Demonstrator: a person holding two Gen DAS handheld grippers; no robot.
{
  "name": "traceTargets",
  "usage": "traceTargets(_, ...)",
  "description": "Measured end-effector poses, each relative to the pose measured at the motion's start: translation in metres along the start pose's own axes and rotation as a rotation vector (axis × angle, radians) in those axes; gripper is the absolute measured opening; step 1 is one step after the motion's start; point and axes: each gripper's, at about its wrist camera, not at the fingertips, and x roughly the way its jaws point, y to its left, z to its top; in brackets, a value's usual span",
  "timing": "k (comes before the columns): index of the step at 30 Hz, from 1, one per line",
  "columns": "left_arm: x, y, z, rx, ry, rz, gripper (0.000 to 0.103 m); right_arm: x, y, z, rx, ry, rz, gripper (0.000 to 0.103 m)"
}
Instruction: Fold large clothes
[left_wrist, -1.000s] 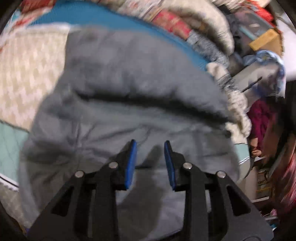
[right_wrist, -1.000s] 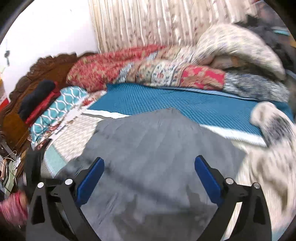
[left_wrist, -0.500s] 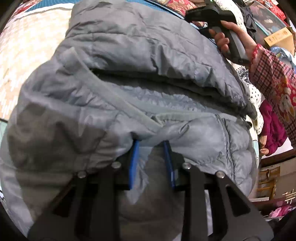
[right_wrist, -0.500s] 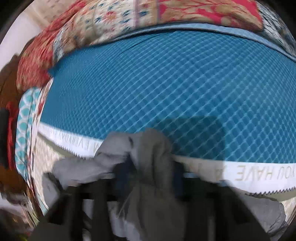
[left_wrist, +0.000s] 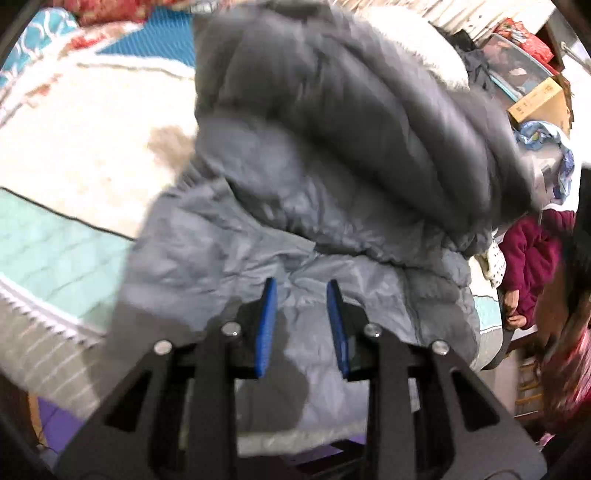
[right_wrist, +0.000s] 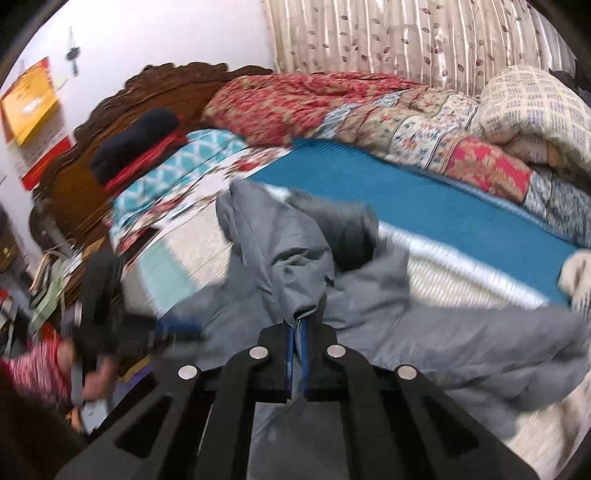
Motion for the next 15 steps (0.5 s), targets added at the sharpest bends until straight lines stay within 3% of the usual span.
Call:
traceTargets(3,-0.047,-0.006,-0.005,0.029,-0.077,-0.005,0.028,-0.008,0.029,-0.051,0.034,0.019,0.011,0.014)
traceTargets(8,-0.128,-0.028,-0.004,0.068,-0.250,-0.094,0.028,0.004,0.056,-0.111,0.097,0.102,0.057,0.014)
traceTargets(12,-0.121,-0.061,0.003,0.140,-0.260,-0.098,0.028,0.015,0.075,-0.149,0.107,0.186,0.086,0.014)
traceTargets(15,-0.065,-0.071,0.001,0.186,-0.154,-0.073,0.028,0.024,0.070,-0.163,0.147,0.208,0.091,0.014)
